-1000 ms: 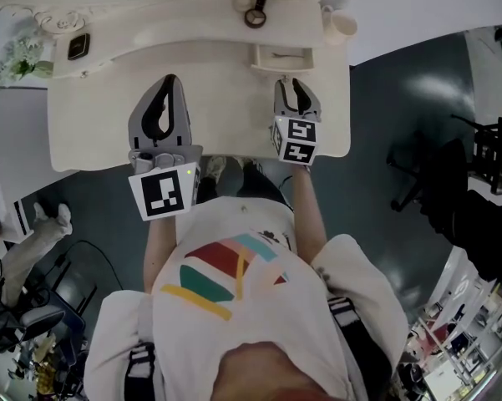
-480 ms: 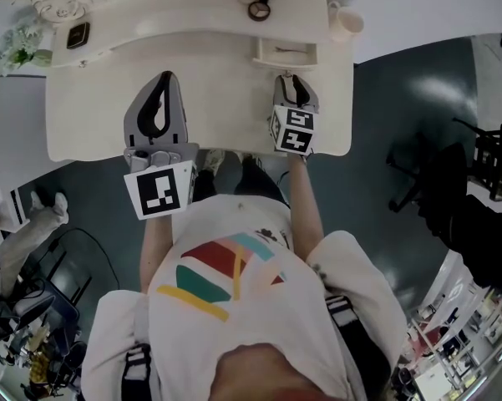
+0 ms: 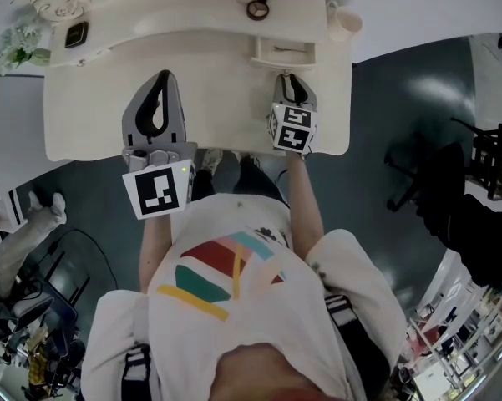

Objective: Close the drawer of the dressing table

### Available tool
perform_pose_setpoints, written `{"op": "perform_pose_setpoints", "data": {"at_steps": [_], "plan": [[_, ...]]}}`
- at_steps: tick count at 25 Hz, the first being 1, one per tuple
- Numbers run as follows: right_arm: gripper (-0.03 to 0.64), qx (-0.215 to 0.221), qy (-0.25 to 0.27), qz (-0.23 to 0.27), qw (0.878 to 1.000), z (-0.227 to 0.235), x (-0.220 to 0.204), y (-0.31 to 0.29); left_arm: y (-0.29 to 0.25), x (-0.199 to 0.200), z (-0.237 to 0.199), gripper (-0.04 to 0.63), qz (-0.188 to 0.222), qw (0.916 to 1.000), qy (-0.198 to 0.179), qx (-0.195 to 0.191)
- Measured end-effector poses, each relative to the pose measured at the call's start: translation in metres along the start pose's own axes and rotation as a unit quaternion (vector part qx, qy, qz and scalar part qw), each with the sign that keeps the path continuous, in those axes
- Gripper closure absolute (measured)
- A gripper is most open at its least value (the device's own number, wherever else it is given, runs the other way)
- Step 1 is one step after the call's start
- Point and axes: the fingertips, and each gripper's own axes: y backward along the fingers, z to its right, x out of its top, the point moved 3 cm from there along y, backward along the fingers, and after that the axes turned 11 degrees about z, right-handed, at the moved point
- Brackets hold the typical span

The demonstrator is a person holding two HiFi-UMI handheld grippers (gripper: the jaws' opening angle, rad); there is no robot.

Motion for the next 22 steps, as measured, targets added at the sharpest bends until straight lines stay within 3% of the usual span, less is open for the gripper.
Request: {"op": "perform_pose_setpoints", "data": {"at_steps": [22], "plan": [[0.543,-0.002,0.017,0.002,1.0,-0.005,0.007,0.002,0.005,-0.005,-0.013,0.589,-0.004,0.9999,-0.001,0.013]]}}
